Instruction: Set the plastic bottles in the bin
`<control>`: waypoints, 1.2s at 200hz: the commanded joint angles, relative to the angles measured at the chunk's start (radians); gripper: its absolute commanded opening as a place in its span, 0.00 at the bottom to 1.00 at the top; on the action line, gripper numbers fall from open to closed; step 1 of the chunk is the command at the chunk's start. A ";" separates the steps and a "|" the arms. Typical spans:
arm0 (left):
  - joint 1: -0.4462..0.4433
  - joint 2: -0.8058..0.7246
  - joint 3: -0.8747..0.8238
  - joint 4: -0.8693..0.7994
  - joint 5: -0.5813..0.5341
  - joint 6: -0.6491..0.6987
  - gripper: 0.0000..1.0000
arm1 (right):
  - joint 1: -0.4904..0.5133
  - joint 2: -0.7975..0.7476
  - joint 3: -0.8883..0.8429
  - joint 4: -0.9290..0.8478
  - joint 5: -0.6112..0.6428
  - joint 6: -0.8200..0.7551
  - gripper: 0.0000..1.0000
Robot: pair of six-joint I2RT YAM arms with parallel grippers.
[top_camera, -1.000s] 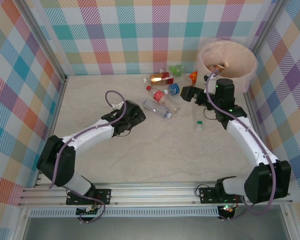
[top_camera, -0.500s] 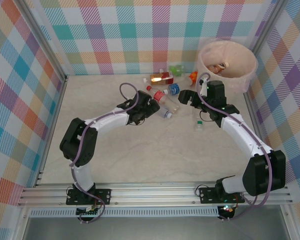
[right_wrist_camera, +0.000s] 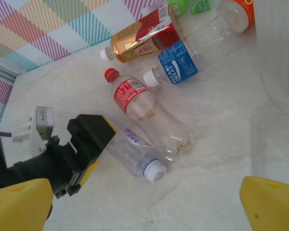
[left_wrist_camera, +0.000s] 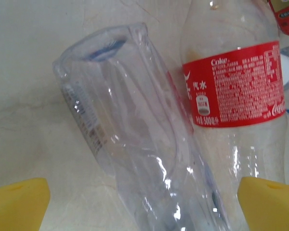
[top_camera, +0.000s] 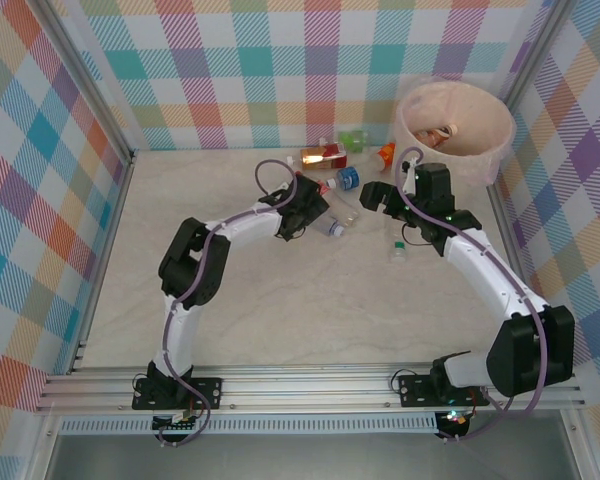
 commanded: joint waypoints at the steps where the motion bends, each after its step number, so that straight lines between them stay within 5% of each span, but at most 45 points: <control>1: 0.015 0.048 0.077 -0.086 -0.065 -0.005 1.00 | 0.001 -0.031 0.013 -0.025 0.012 -0.003 1.00; 43: 0.047 0.074 0.087 -0.091 -0.103 0.013 0.98 | 0.000 -0.041 0.013 -0.032 0.015 -0.007 1.00; 163: 0.068 0.139 0.138 -0.018 0.002 0.140 0.62 | 0.001 -0.058 0.001 -0.033 -0.001 -0.007 1.00; 207: 0.068 0.028 0.062 0.073 0.026 0.244 0.52 | 0.001 -0.057 -0.025 0.016 -0.124 -0.025 1.00; 240: 0.068 -0.171 -0.156 0.255 0.056 0.291 0.52 | 0.002 -0.051 -0.045 0.042 -0.218 -0.031 1.00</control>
